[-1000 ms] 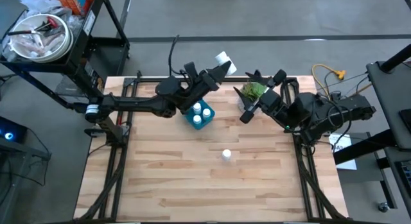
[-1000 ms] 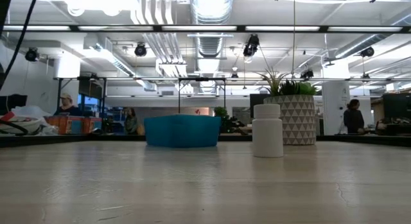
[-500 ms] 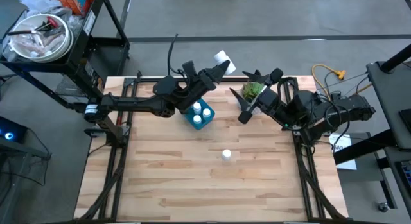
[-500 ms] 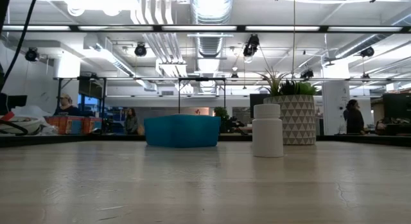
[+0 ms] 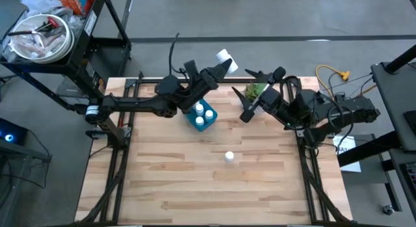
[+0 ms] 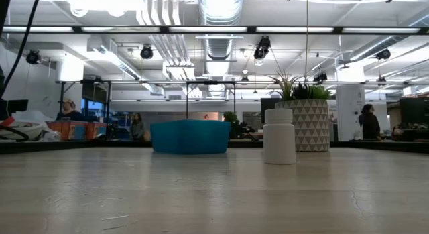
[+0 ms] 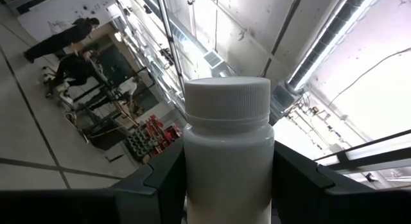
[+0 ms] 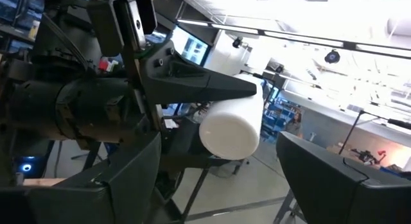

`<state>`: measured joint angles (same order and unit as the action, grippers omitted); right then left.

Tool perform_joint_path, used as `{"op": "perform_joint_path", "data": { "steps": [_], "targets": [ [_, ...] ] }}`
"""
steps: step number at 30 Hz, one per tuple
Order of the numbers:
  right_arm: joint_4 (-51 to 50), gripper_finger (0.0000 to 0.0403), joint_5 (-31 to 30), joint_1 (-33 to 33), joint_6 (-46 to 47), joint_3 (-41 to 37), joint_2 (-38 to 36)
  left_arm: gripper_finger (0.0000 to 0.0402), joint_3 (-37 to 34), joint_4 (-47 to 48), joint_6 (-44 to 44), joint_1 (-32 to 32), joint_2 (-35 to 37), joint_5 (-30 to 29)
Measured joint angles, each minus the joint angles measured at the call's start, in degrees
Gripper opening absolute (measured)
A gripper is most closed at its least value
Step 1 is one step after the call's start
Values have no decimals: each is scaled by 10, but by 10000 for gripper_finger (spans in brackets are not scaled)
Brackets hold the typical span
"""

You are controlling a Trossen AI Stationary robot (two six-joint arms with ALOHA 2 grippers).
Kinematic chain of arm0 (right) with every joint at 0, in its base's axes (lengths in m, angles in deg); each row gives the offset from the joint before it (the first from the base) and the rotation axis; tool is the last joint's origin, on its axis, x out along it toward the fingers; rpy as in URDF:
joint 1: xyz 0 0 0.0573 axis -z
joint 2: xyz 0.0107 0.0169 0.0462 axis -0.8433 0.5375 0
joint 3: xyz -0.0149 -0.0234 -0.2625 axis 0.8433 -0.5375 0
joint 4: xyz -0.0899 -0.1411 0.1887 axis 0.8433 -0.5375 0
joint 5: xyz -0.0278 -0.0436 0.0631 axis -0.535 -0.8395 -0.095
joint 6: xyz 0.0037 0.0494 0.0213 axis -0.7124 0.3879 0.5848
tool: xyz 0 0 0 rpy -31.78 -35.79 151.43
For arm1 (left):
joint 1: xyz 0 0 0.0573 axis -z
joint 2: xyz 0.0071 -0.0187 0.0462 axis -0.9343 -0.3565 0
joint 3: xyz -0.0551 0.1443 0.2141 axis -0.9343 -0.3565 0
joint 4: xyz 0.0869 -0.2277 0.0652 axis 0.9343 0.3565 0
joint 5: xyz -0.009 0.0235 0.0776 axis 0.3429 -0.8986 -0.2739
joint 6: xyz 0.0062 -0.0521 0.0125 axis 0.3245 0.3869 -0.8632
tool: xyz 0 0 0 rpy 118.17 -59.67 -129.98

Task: Pick and place pill bottles into a basket
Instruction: Put the white pill bottle into the dark blue bin

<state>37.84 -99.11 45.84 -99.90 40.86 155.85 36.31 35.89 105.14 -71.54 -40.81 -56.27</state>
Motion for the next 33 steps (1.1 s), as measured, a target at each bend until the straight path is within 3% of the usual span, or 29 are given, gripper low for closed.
{"op": "perform_joint_path", "data": {
  "steps": [11, 27, 33],
  "targets": [
    [-2, 295, 64, 30, -2, 0, 0, 166, -5, 3, 4, -13, 3, 23],
    [-46, 287, 61, 30, -10, 0, -5, 166, -23, 4, 10, -21, 7, 83],
    [-63, 280, 48, 30, -58, 0, -19, 166, -25, 1, 19, -24, 13, 88]
  ]
}}
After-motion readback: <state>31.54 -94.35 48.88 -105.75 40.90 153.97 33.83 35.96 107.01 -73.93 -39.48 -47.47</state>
